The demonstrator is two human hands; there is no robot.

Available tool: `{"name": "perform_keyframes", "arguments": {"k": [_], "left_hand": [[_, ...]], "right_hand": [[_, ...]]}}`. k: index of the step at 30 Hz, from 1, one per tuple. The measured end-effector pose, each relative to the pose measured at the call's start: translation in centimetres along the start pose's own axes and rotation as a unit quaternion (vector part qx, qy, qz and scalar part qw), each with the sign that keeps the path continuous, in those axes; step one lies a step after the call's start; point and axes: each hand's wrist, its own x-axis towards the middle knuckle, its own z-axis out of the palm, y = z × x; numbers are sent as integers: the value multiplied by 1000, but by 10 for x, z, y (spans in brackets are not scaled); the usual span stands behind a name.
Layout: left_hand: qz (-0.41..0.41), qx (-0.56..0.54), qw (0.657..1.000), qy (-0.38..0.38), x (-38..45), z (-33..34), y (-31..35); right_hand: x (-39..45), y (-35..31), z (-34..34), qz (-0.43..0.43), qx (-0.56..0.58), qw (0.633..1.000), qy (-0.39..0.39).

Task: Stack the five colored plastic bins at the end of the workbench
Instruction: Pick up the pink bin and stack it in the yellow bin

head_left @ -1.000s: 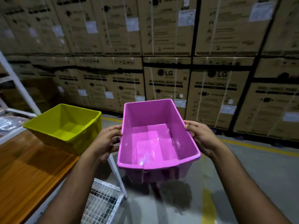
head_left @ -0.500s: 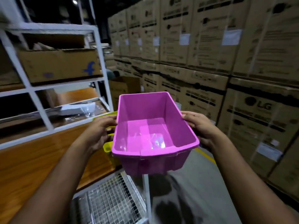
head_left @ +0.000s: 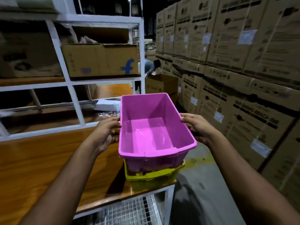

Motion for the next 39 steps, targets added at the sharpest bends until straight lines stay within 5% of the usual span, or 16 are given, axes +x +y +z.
{"name": "perform_keyframes", "arguments": {"k": [15, 39], "left_hand": [[-68, 45, 991, 111, 14, 4, -68], [-66, 156, 970, 176, -5, 11, -103]], "right_hand": [[47, 77, -20, 61, -31, 993, -100], [40, 101, -16, 42, -227, 973, -5]]}}
